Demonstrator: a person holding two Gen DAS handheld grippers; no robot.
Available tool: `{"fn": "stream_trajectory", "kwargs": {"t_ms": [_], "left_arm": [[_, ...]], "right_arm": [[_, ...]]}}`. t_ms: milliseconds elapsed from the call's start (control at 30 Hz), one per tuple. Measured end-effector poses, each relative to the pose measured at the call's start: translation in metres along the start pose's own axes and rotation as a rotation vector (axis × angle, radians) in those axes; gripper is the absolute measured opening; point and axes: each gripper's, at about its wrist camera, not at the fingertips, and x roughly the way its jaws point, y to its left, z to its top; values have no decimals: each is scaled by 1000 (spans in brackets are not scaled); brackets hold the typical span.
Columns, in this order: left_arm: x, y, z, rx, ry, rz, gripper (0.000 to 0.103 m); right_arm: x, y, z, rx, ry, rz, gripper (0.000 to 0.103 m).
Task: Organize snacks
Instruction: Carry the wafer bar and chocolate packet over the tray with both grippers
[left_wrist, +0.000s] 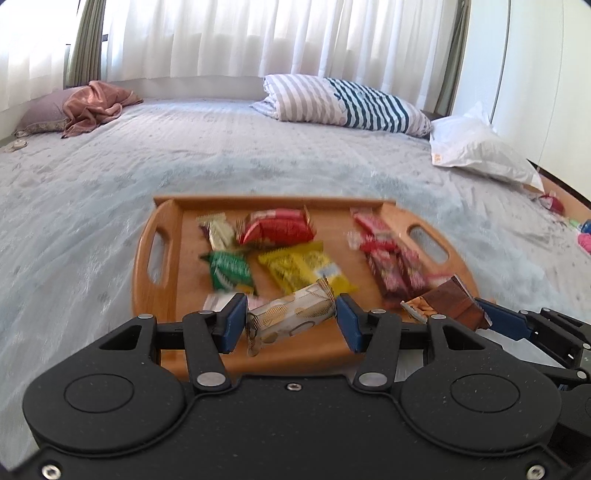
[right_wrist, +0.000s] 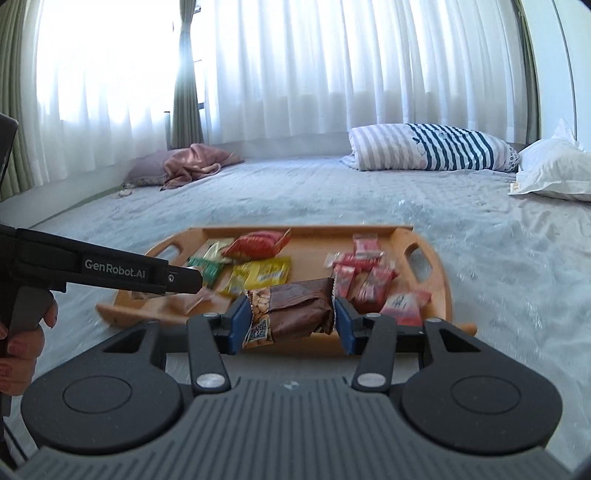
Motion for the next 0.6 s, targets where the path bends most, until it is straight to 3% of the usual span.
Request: {"fn": "stream_trajectory", "kwargs": {"t_ms": [600], "left_arm": [[69, 15, 70, 13, -4, 31, 50]], "right_arm": [[71, -23, 32, 53, 47, -48, 54]]}}
